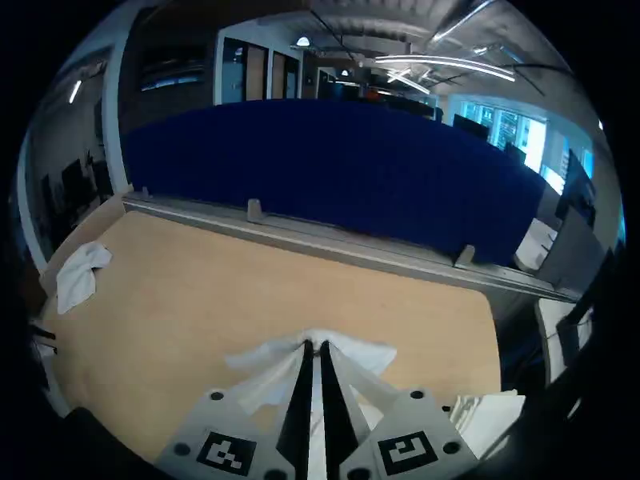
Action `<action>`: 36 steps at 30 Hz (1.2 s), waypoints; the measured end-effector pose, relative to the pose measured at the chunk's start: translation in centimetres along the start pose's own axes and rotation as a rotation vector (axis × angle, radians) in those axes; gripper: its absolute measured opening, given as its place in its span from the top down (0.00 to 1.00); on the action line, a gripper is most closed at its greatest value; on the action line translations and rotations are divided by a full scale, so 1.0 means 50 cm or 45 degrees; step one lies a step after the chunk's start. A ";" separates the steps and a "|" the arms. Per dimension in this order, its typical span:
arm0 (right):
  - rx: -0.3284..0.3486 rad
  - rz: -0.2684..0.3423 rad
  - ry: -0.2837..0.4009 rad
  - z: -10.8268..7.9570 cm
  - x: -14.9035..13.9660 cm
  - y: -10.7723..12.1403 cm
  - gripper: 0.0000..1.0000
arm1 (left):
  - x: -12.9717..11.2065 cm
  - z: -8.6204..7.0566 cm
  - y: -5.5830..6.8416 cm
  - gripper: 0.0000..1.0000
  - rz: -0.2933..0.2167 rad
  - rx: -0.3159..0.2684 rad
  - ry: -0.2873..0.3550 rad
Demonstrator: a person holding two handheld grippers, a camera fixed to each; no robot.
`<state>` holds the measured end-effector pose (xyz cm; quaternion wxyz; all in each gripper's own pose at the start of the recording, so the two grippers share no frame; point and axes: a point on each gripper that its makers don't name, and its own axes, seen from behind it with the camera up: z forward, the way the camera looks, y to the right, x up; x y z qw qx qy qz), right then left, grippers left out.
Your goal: Fold towel
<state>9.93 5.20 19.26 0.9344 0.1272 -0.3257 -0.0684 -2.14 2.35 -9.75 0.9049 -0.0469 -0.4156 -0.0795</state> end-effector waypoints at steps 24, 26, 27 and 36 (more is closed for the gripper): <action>-0.008 0.063 -0.066 -0.012 -0.088 0.037 0.94 | 0.011 0.007 0.022 0.11 0.024 -0.004 -0.014; -0.013 0.072 -0.081 -0.025 -0.112 0.043 0.94 | 0.013 0.007 0.026 0.11 0.032 -0.008 -0.016; -0.015 0.077 -0.087 -0.031 -0.124 0.046 0.94 | 0.013 0.007 0.029 0.11 0.035 -0.010 -0.016; -0.078 0.169 -0.158 -0.082 -0.256 0.092 0.94 | 0.012 0.007 0.047 0.11 0.065 -0.027 -0.029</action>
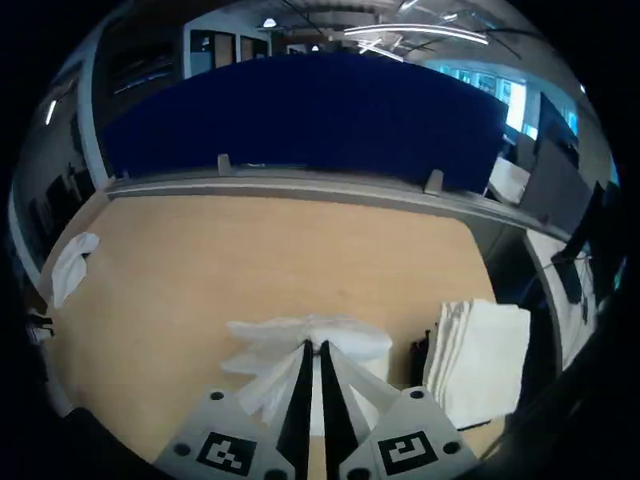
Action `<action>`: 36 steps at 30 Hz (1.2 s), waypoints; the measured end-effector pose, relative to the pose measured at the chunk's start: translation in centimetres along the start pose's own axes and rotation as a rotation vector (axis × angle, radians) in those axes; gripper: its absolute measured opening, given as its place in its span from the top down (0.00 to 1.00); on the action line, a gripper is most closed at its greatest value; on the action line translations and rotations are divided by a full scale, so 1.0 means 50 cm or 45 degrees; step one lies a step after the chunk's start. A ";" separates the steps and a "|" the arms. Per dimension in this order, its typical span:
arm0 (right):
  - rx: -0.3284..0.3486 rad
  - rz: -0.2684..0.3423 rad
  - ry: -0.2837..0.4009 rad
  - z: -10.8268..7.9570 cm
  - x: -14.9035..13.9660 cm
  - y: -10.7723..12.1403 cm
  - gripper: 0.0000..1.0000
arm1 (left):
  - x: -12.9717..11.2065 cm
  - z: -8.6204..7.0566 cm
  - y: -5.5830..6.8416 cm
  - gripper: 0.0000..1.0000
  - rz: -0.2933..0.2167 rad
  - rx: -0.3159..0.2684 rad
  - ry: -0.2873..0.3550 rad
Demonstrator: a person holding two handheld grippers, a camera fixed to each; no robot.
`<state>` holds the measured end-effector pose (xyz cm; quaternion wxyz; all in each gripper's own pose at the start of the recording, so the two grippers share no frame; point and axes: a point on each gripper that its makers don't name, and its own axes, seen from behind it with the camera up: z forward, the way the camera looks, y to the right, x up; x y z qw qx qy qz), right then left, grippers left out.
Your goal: Fold towel
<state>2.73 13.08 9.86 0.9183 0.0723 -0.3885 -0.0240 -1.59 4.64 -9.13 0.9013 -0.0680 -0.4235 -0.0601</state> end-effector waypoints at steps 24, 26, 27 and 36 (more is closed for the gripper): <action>-0.219 0.224 -0.262 0.047 -0.282 0.109 0.93 | -0.029 -0.001 0.012 0.11 0.047 0.021 -0.031; -0.226 0.241 -0.272 0.052 -0.292 0.108 0.93 | -0.029 -0.002 0.011 0.11 0.053 0.024 -0.031; -0.229 0.247 -0.276 0.054 -0.297 0.108 0.92 | -0.029 -0.002 0.011 0.11 0.055 0.025 -0.031; -0.247 0.273 -0.253 0.040 -0.307 0.095 0.65 | -0.019 -0.005 0.021 0.11 0.063 0.008 -0.024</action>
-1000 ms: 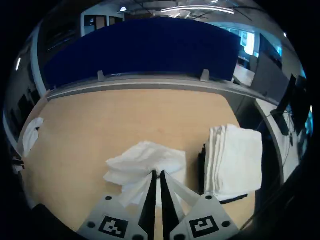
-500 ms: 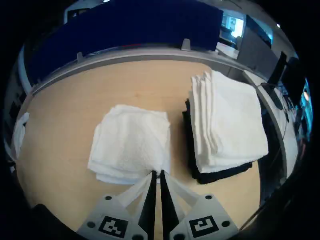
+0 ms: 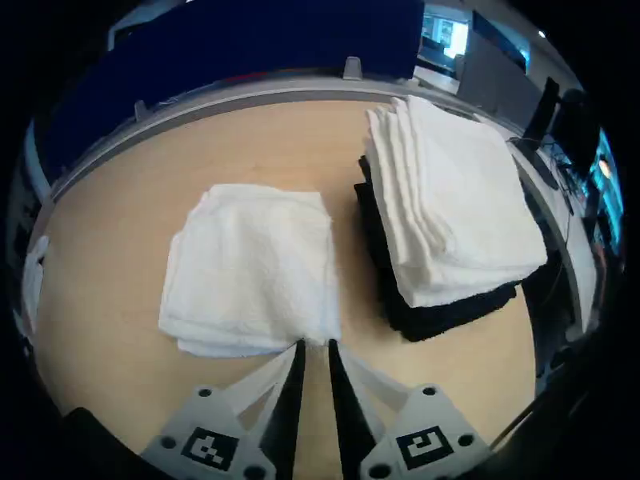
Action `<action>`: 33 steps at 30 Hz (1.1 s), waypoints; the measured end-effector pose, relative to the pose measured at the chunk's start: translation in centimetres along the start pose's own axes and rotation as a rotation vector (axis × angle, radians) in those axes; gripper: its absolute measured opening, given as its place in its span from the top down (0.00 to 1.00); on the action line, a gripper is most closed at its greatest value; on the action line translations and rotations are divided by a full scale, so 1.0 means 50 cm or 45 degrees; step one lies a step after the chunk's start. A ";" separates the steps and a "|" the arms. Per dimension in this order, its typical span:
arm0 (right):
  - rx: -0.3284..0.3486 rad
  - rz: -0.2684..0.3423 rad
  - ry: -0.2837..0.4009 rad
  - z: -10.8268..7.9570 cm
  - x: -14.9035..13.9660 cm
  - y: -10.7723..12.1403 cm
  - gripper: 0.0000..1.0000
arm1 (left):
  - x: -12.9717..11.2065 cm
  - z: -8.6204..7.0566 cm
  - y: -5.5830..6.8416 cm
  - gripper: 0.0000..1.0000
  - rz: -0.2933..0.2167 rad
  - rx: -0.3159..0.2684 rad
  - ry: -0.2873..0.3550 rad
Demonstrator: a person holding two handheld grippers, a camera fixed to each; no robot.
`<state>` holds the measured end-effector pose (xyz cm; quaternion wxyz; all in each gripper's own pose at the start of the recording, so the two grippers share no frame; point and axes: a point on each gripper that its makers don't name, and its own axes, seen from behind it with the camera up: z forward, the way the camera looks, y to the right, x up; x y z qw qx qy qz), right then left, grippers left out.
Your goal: Fold towel
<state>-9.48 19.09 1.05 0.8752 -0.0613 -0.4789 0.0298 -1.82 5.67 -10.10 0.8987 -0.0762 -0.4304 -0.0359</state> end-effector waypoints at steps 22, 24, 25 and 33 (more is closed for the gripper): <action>0.058 -0.034 0.158 -0.072 0.022 -0.054 0.03 | 0.041 0.003 0.031 0.11 0.062 -0.036 0.038; 0.058 -0.024 0.174 -0.077 0.027 -0.052 0.02 | 0.043 0.002 0.036 0.11 0.070 -0.040 0.043; 0.060 -0.020 0.181 -0.079 0.030 -0.052 0.02 | 0.044 0.001 0.038 0.11 0.071 -0.043 0.045; 0.077 -0.001 0.223 -0.093 0.046 -0.056 0.00 | 0.046 -0.007 0.047 0.11 0.067 -0.051 0.060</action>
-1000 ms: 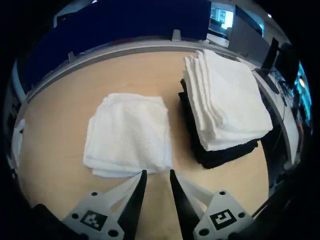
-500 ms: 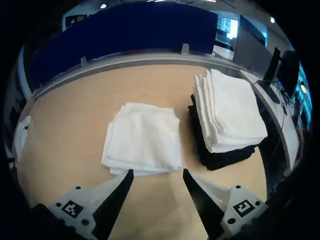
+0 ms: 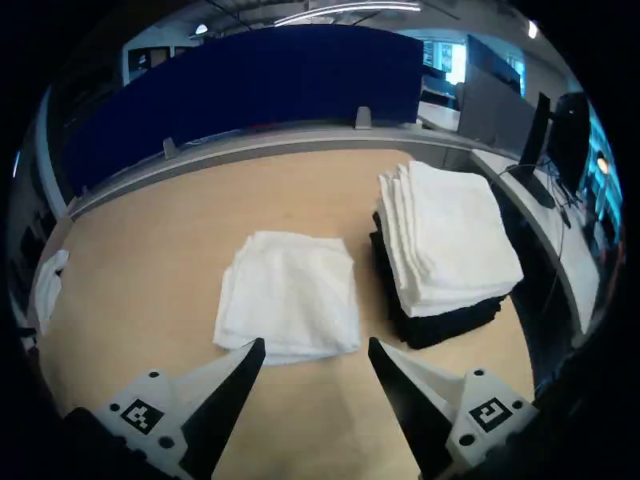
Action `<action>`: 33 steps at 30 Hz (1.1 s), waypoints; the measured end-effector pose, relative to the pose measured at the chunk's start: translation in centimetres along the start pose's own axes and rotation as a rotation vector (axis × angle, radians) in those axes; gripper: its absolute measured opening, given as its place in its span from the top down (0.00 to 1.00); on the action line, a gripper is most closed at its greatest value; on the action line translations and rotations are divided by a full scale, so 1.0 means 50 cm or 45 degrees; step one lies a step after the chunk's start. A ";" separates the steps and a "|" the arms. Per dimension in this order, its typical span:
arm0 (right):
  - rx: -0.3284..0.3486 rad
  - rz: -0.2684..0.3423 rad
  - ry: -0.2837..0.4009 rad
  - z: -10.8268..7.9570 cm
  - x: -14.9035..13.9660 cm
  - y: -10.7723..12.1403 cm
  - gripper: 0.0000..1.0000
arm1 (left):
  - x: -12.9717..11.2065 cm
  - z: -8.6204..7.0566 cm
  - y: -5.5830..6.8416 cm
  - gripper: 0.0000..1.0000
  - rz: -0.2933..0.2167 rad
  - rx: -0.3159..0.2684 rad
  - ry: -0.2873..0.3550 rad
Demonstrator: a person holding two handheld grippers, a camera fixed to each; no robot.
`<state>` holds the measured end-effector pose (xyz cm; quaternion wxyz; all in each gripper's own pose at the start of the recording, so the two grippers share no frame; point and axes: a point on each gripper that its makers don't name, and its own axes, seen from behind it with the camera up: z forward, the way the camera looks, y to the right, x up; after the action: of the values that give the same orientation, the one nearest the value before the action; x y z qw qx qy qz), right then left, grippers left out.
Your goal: Fold towel
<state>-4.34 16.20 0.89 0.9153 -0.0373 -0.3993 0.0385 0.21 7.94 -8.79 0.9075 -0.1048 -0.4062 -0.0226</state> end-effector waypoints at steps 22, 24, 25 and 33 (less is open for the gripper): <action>0.042 -0.011 0.037 -0.017 0.021 -0.036 0.00 | 0.007 -0.010 -0.001 0.11 0.001 -0.001 0.023; 0.040 -0.012 0.038 -0.018 0.022 -0.037 0.00 | 0.008 -0.010 -0.002 0.11 0.000 -0.001 0.024; 0.041 -0.011 0.038 -0.019 0.022 -0.038 0.00 | 0.008 -0.011 -0.001 0.11 0.000 -0.002 0.027; 0.049 -0.009 0.058 -0.031 0.028 -0.048 0.00 | 0.013 -0.017 -0.003 0.11 -0.001 -0.007 0.038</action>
<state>-2.16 13.87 1.08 0.9248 -0.0191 -0.3777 0.0419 1.27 7.66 -8.83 0.9131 -0.1066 -0.3926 -0.0255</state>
